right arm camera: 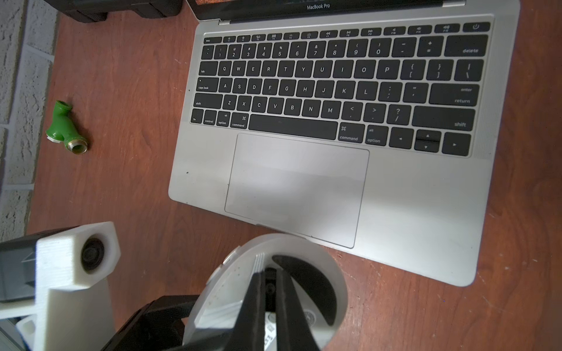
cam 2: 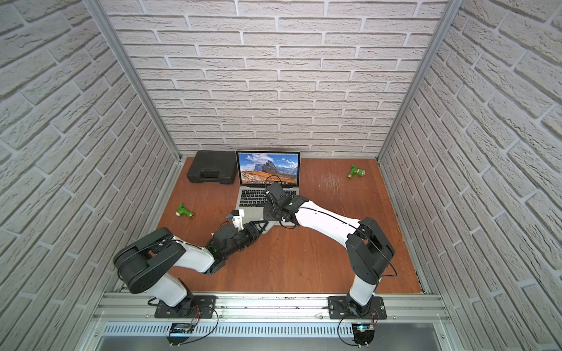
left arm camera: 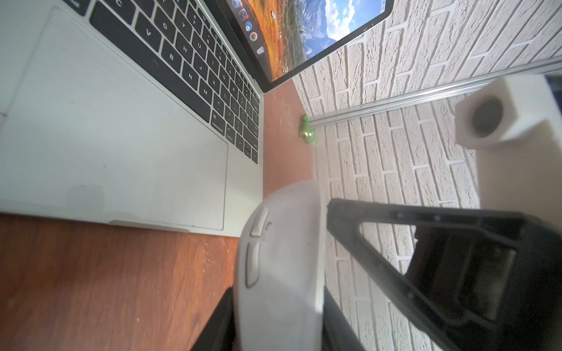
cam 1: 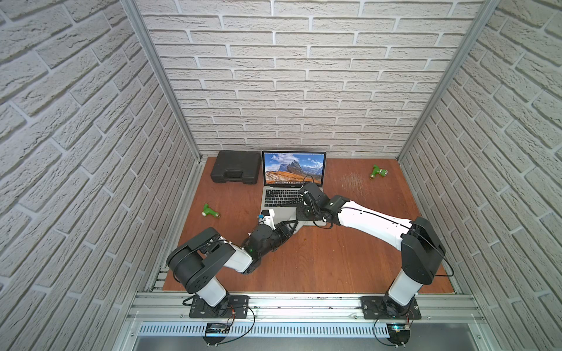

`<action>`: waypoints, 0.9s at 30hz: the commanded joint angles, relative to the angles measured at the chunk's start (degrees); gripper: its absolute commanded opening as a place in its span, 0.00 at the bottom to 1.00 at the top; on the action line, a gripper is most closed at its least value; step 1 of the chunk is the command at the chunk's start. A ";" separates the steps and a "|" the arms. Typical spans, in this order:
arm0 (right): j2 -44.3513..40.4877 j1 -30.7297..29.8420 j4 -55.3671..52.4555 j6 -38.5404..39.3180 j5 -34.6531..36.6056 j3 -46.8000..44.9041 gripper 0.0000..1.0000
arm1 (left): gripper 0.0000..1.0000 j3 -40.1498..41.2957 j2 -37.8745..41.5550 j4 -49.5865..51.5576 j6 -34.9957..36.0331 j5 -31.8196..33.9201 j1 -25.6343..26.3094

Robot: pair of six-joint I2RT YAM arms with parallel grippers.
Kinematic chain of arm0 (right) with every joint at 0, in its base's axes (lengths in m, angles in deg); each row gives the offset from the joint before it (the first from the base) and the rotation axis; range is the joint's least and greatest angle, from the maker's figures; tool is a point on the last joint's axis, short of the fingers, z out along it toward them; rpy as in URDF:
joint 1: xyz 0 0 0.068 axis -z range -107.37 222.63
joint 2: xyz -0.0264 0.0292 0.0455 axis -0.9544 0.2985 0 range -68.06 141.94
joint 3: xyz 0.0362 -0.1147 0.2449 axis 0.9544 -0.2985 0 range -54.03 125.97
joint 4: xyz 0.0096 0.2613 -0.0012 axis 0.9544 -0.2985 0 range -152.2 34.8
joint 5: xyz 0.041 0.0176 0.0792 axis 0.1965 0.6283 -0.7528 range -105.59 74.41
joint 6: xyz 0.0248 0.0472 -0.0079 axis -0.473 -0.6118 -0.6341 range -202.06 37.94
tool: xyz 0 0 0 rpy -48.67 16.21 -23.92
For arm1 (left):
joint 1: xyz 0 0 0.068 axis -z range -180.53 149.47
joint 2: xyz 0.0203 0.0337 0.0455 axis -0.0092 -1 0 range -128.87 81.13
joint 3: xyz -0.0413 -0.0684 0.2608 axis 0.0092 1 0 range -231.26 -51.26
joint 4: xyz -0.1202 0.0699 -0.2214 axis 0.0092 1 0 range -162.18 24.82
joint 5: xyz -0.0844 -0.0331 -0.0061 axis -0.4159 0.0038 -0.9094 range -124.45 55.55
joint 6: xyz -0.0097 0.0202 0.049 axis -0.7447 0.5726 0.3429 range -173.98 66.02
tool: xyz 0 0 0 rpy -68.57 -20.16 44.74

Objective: Remove the wireless mouse receiver from the laptop
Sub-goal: Insert the USB plug into the mouse.

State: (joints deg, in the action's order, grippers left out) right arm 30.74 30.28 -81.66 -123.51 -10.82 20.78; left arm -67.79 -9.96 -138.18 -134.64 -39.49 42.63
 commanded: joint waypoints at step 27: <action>-6.78 3.73 -5.88 5.61 -5.57 2.13 0.59 | 0.00 -1.69 1.92 -7.63 -1.72 -4.12 -1.94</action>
State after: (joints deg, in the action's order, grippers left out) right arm 28.99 31.92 -86.51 -119.60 -14.23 22.57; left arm -67.88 -9.56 -139.56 -135.40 -41.37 41.67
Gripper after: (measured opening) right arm 0.582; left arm 0.388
